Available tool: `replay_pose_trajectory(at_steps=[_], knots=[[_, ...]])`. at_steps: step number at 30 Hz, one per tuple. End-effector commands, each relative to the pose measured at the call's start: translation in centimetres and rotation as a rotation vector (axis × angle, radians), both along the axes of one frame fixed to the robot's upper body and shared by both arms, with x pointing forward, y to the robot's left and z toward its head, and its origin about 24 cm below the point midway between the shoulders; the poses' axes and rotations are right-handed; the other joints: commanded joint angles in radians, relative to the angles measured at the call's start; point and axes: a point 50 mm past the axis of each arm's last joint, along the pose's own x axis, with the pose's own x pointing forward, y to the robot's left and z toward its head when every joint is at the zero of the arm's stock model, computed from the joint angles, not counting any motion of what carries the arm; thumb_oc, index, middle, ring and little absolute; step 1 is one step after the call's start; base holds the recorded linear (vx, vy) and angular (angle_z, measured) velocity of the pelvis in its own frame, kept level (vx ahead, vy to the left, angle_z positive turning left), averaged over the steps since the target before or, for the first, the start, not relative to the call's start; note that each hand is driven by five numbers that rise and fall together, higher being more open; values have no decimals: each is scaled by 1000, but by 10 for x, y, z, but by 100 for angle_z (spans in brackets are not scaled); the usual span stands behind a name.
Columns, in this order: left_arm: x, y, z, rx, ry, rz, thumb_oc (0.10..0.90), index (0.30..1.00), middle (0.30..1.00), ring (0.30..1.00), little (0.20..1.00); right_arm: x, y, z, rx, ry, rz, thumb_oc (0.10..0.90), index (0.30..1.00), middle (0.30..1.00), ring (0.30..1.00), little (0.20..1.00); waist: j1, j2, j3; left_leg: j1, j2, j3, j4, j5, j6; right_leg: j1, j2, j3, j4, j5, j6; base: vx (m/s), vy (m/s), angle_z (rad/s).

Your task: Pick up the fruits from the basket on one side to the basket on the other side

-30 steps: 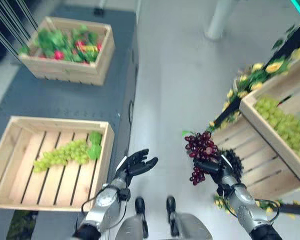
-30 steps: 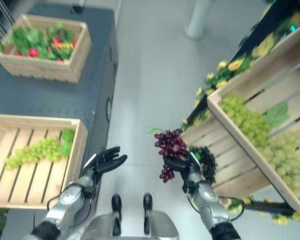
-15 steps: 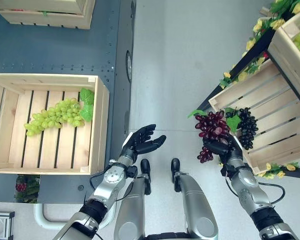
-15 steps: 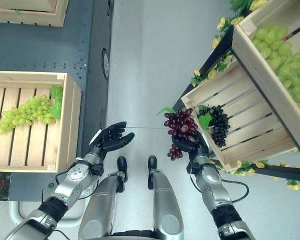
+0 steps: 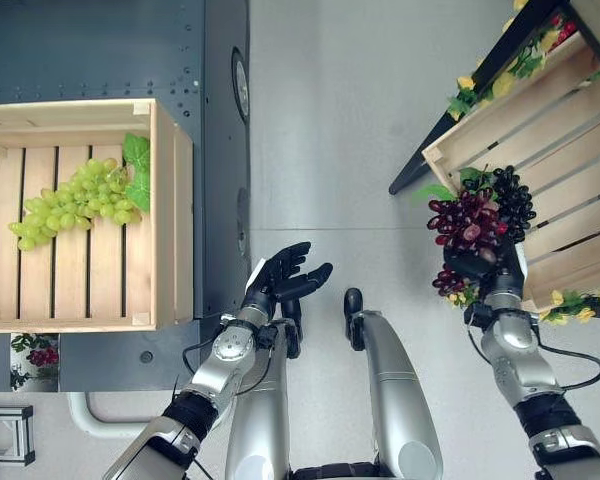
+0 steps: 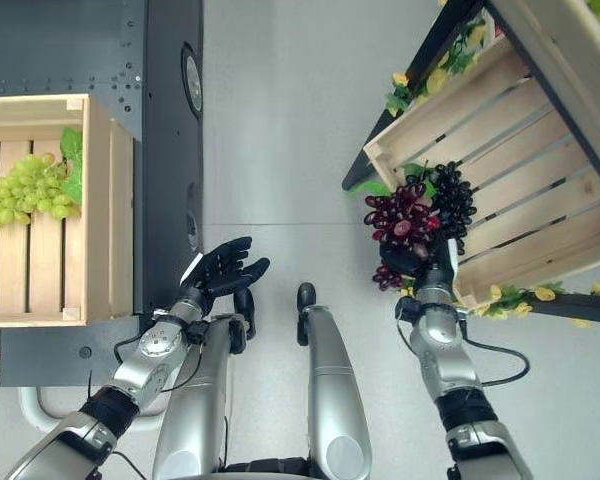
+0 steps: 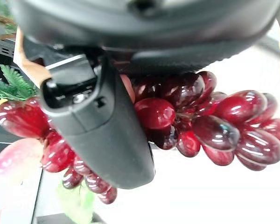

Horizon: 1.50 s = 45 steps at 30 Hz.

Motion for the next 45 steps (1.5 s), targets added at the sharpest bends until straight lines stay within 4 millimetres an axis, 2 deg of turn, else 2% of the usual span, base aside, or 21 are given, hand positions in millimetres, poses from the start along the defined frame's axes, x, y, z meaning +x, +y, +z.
replay_pose_trajectory(at_steps=[1, 5, 11, 14, 23, 32, 39, 40, 45], knots=[[1, -17, 27, -73, -163, -78, 800, 900, 900, 900, 900, 2, -30, 91, -143, -401, -111, 400, 300, 300, 300, 300, 0, 31, -14, 41, -34, 11, 123, -176, -6, 81, 38, -79, 30, -16, -55, 0, 0, 0], [1, -16, 28, -65, -163, -99, 800, 900, 900, 900, 900, 4, -58, 111, -240, -390, -218, 400, 300, 300, 300, 300, 10, 29, -14, 41, -36, 3, 123, -178, -9, 82, 43, -83, 25, -7, -52, 3, -28, 0], [-1, -16, 26, -36, -144, -144, 800, 900, 900, 900, 900, 6, -85, 130, -242, -361, -319, 400, 300, 300, 300, 300, 17, 25, -14, 53, -38, -6, 98, -167, -16, 94, 48, -86, -3, 11, -49, 1, -12, 0], [-1, -13, 25, -27, -140, -147, 800, 900, 900, 900, 900, 5, -90, 130, -219, -355, -338, 400, 300, 300, 300, 300, 19, 16, -14, 55, -36, -8, 90, -165, -15, 97, 54, -85, -14, 18, -50, 0, -39, -5], [5, -5, 29, 50, -125, -164, 800, 900, 900, 900, 900, 2, -104, 121, -102, -315, -420, 400, 300, 300, 300, 300, 32, -43, -14, 37, -21, -38, 112, -179, -15, 93, 76, -95, -24, 38, -46, -4, -87, 3], [5, -9, 31, 61, -136, -194, 800, 900, 900, 900, 900, -1, -128, 118, -18, -230, -513, 400, 300, 300, 300, 300, 35, -42, -14, 42, -21, -42, 109, -186, -18, 101, 78, -95, -38, 39, -49, 0, -9, 0], [6, -9, 33, 67, -149, -196, 800, 900, 900, 900, 900, -8, -151, 97, 70, -42, -595, 400, 300, 300, 300, 300, 37, -30, -14, 47, -24, -37, 92, -184, -18, 101, 76, -89, -48, 39, -49, -1, 4, 0], [6, -10, 34, 63, -152, -196, 800, 900, 900, 900, 900, -11, -155, 94, 91, -25, -630, 800, 900, 900, 900, 900, 38, -27, -14, 51, -26, -35, 83, -183, -16, 103, 76, -89, -53, 38, -49, -6, 33, -1], [7, -14, 38, 49, -158, -210, 800, 900, 900, 900, 900, -11, -159, 96, 86, 25, -670, 800, 900, 900, 900, 900, 42, -14, -14, 53, -31, -33, 75, -183, -15, 98, 74, -88, -51, 34, -50, -1, 21, 0]])
